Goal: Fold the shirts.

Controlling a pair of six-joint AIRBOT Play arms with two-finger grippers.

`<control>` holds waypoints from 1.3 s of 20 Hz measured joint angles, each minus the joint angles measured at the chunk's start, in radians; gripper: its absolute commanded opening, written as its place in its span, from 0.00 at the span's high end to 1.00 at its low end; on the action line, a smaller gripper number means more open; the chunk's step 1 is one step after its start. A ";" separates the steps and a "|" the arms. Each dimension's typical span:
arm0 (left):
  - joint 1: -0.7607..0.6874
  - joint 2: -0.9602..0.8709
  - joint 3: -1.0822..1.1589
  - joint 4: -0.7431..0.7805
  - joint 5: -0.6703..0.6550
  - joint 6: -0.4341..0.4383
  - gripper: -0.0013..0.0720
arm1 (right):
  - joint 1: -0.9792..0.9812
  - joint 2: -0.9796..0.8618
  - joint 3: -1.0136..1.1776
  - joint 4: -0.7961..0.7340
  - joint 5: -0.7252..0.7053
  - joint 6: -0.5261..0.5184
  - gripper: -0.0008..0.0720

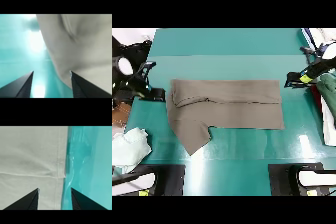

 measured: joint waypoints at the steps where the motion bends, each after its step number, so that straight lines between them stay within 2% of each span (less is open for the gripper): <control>1: 0.003 0.067 -0.087 -0.038 0.027 -0.015 0.24 | -0.003 0.019 0.000 0.002 0.000 -0.003 0.37; 5: 0.007 0.300 -0.408 -0.170 0.091 -0.075 0.24 | -0.013 0.054 0.000 0.037 -0.001 -0.022 0.37; 8: 0.007 0.396 -0.565 -0.238 0.116 -0.108 0.24 | -0.014 0.062 -0.001 0.087 -0.003 -0.035 0.37; 20: 0.009 0.455 -0.811 -0.434 0.277 -0.159 0.25 | -0.015 0.067 0.000 0.132 0.004 -0.048 0.37; 22: 0.008 0.454 -0.825 -0.445 0.314 -0.160 0.69 | -0.015 0.067 0.000 0.134 0.005 -0.049 0.37; 24: 0.008 0.452 -0.832 -0.446 0.357 -0.155 0.93 | -0.015 0.068 0.000 0.134 0.011 -0.050 0.37; 26: 0.007 0.451 -0.832 -0.457 0.378 -0.142 0.94 | -0.015 0.067 -0.001 0.133 0.033 -0.055 0.37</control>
